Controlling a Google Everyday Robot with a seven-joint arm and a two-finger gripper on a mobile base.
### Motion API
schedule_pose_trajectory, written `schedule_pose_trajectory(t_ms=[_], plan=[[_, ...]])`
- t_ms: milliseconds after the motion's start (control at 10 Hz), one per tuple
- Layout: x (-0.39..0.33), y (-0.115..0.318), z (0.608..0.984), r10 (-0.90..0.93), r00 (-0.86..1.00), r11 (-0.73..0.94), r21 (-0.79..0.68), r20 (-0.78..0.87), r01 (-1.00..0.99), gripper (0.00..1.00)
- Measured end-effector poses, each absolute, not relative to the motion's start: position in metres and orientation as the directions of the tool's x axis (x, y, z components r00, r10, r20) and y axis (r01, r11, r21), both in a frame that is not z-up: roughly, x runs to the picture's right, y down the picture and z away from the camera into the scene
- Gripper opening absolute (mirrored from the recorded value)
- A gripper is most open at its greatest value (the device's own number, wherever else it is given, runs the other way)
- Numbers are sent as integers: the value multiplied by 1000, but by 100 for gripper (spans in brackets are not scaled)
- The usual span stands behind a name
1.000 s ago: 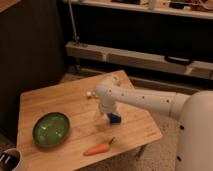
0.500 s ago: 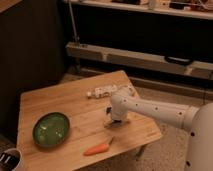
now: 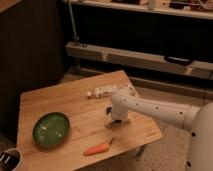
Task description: Place the white sponge in the ceramic bowl
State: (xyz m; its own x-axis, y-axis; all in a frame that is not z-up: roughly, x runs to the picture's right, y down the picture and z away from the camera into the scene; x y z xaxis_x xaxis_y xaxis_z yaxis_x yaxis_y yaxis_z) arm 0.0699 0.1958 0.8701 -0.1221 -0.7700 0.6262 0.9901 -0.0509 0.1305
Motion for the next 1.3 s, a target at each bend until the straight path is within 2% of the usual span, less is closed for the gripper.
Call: schedule_pose_trajectory(t_ms=[1300], plan=[[72, 190, 861, -768, -116, -46, 125, 630, 991, 80]])
